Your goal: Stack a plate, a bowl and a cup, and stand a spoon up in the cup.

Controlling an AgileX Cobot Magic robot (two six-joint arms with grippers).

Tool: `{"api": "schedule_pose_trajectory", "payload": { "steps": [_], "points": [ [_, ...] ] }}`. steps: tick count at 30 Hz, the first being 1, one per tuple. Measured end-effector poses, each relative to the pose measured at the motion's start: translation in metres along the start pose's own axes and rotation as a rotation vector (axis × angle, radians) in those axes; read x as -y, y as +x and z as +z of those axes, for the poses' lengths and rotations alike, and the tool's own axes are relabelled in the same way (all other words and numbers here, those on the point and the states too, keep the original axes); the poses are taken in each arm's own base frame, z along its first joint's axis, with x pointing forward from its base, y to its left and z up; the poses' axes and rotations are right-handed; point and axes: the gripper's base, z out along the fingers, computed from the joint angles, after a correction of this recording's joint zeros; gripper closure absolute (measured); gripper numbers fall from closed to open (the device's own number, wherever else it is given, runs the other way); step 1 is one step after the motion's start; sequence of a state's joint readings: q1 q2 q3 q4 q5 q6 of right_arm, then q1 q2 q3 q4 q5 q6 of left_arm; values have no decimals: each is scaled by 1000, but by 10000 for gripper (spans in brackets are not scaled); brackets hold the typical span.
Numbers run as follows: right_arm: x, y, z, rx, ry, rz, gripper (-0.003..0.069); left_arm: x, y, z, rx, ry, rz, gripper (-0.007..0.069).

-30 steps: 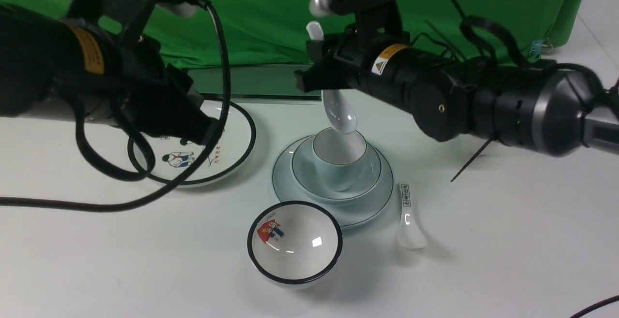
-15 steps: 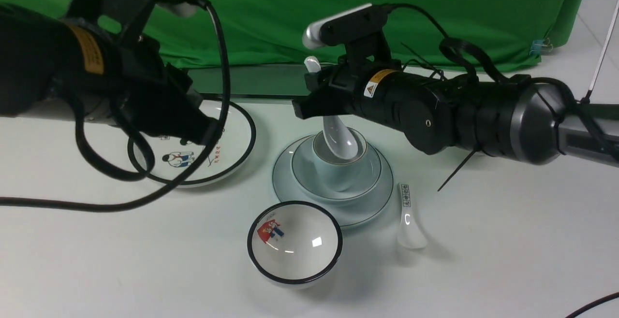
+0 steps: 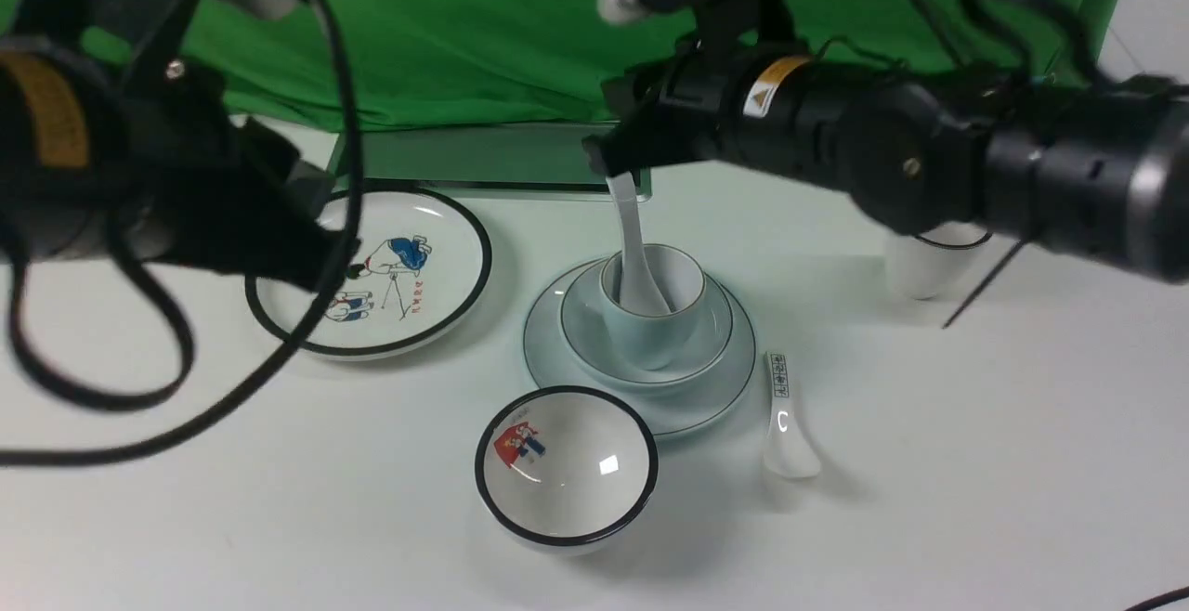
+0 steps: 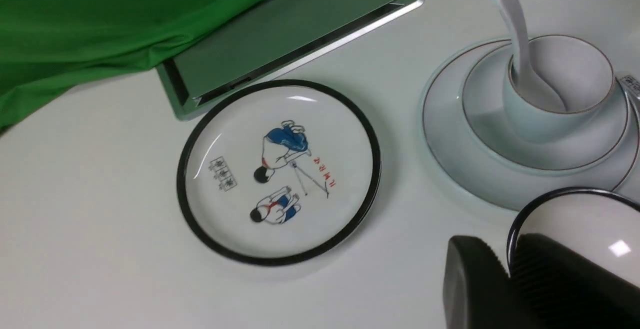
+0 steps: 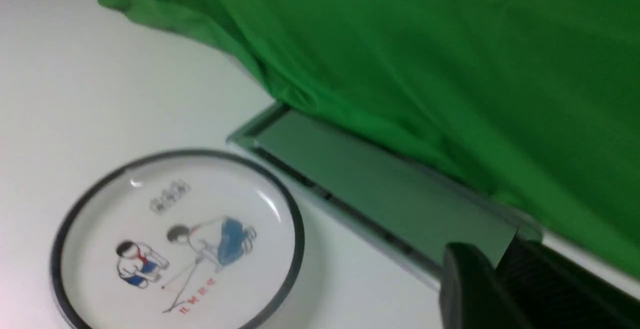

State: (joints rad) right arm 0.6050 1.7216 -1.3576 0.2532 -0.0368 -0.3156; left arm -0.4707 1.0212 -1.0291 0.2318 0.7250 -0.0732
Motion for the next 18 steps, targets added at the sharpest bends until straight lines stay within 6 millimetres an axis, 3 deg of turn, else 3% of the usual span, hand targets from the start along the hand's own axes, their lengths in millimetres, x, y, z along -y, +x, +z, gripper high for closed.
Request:
{"api": "schedule_pose_trajectory", "payload": {
  "steps": [1, 4, 5, 7, 11, 12, 14, 16, 17, 18],
  "points": [
    [1, -8, -9, 13, -1, -8, 560, 0, 5, -2, -1, -4, -7, 562],
    [5, -43, -67, 101, 4, -35, 645, -3, 45, -33, 63, -31, -61, 562],
    [5, -45, -71, 106, 5, -37, 646, -3, 48, -38, 81, -33, -65, 562],
    [6, -52, -113, 162, 15, -50, 649, -3, 77, -56, 163, -32, -97, 562],
    [4, -40, -166, 226, 32, -52, 649, -2, 112, -77, 287, -30, -118, 562],
    [4, -39, -168, 227, 32, -52, 649, -1, 113, -78, 293, -30, -119, 562],
    [2, -23, -203, 284, 49, -51, 648, 0, 132, -84, 343, -32, -125, 562],
    [1, -18, -215, 309, 56, -50, 647, 0, 138, -88, 368, -34, -128, 562],
    [0, -9, -234, 349, 67, -50, 645, 0, 145, -92, 395, -36, -132, 562],
    [-1, -4, -239, 356, 70, -49, 645, 0, 147, -92, 400, -36, -133, 562]
  ]
}}
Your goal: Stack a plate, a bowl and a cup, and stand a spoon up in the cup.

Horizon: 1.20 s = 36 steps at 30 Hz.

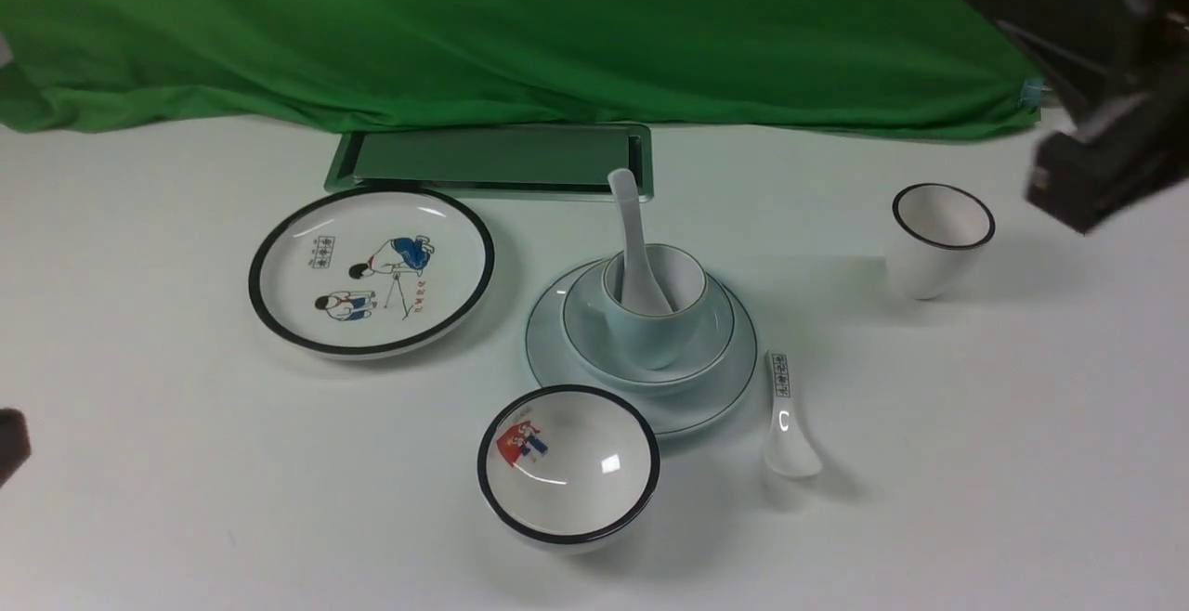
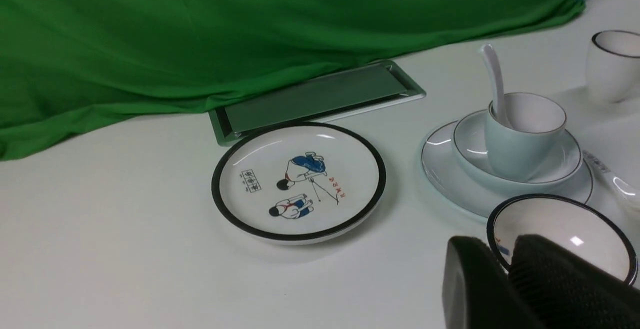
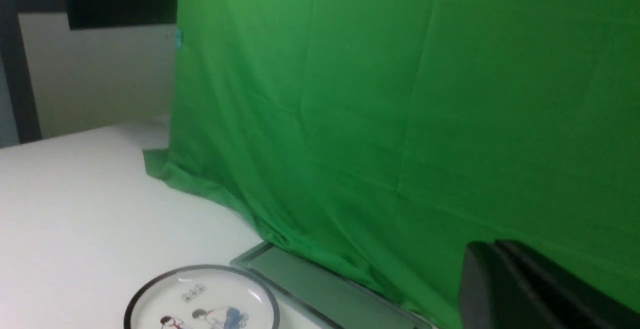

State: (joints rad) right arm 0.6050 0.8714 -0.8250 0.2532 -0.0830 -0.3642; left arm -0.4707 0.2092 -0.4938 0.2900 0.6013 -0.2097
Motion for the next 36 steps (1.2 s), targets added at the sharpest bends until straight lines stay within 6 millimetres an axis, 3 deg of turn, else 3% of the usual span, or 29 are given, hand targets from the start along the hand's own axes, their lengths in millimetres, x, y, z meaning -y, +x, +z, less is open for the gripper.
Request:
{"api": "schedule_pose_trajectory", "payload": {
  "steps": [5, 9, 30, 33, 36],
  "points": [
    [-1, 8, -35, 48, 11, -4, 638, -1, 1, -6, 31, -1, -4, 562],
    [-1, 6, -46, 71, 14, -6, 624, -1, 1, -6, 32, -1, -4, 562],
    [-1, 7, -49, 93, 23, -7, 588, -1, 1, -6, 33, -1, -4, 549],
    [-4, 22, -54, 87, 27, 0, 626, -1, 1, -6, 33, -1, -5, 546],
    [-7, 50, -64, 76, 47, 6, 649, -1, 1, -6, 33, -1, -4, 544]
  ]
}}
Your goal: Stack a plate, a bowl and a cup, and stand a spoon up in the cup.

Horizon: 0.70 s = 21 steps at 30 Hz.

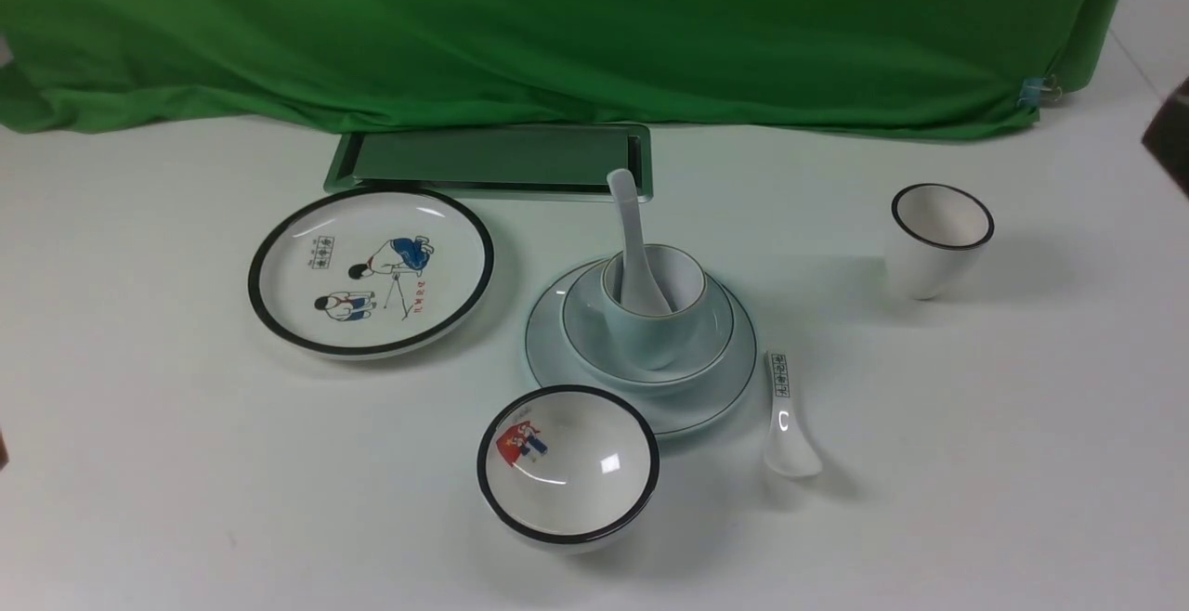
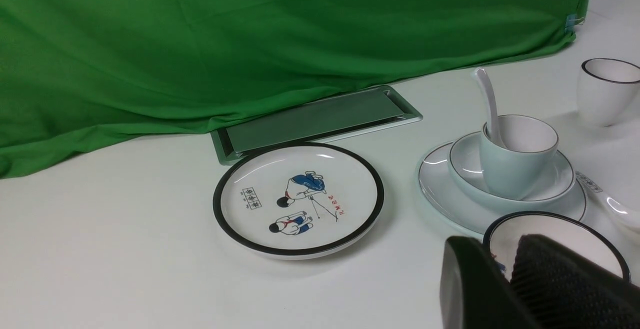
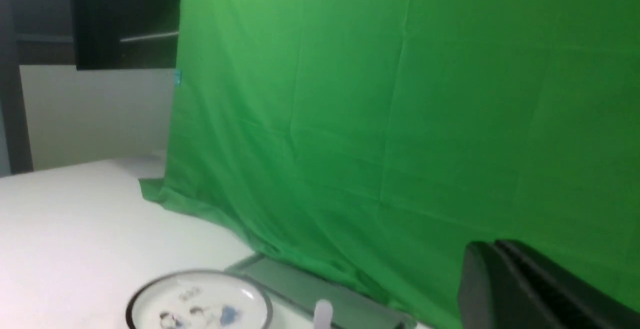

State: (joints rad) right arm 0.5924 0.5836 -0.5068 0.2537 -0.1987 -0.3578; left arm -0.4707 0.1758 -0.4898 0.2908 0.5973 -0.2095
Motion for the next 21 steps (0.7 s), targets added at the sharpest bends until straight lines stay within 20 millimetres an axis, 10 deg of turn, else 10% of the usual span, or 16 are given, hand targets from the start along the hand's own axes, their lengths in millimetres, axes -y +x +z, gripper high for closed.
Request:
{"api": "schedule_pose_trajectory", "payload": {
  "steps": [9, 21],
  "points": [
    [8, 98, -58, -132, 287, 17, 649, 0, 0, 0, 0, 0, 0, 535],
    [9, 142, -95, -277, 582, 45, 650, 0, 0, 0, 0, 0, 1, 524]
  ]
}}
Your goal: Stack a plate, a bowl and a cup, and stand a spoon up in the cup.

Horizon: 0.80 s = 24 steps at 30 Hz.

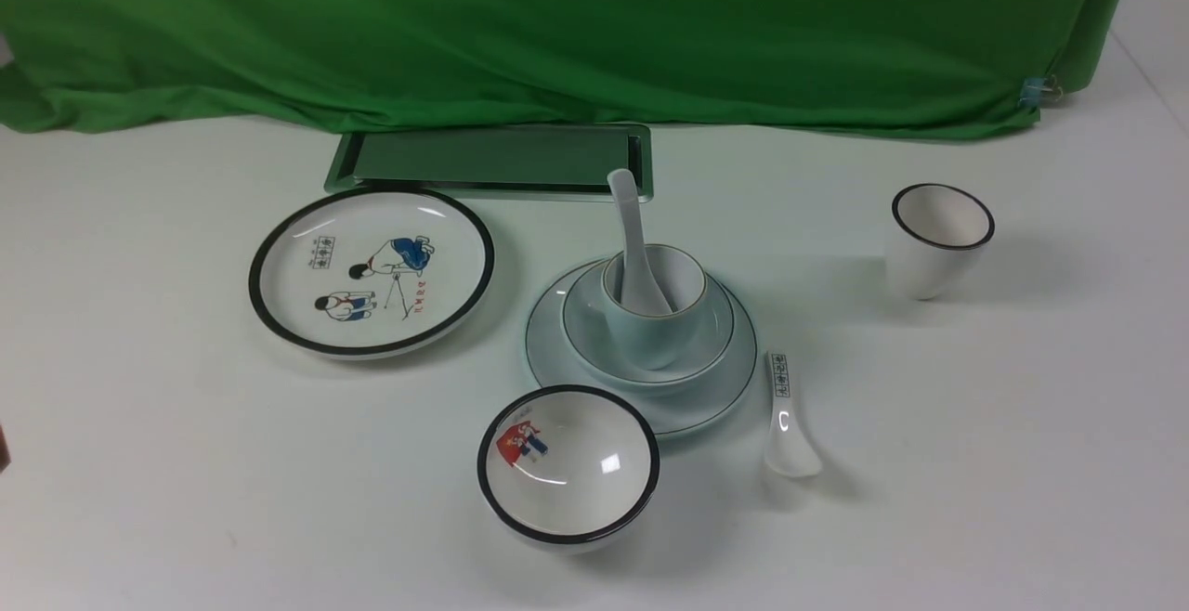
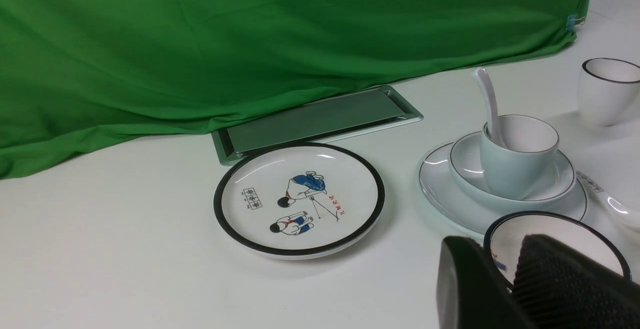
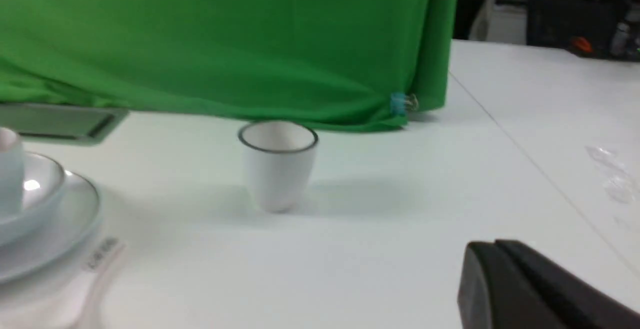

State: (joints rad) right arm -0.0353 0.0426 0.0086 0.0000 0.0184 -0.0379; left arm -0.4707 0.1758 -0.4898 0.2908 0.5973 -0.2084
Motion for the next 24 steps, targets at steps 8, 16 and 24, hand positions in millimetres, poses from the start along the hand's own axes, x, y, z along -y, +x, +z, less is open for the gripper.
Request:
{"api": "schedule_pose_trajectory", "payload": {
  "steps": [8, 16, 24],
  "points": [
    [0, 15, -4, -148, 6, -10, 650, 0, 0, 0, 0, 0, 0, 513],
    [0, 16, -5, -160, 6, -6, 642, 0, 0, 0, 0, 0, 0, 505],
    [0, 16, -5, -160, 6, -3, 601, 0, 0, 0, 0, 0, 0, 494]
  ]
}}
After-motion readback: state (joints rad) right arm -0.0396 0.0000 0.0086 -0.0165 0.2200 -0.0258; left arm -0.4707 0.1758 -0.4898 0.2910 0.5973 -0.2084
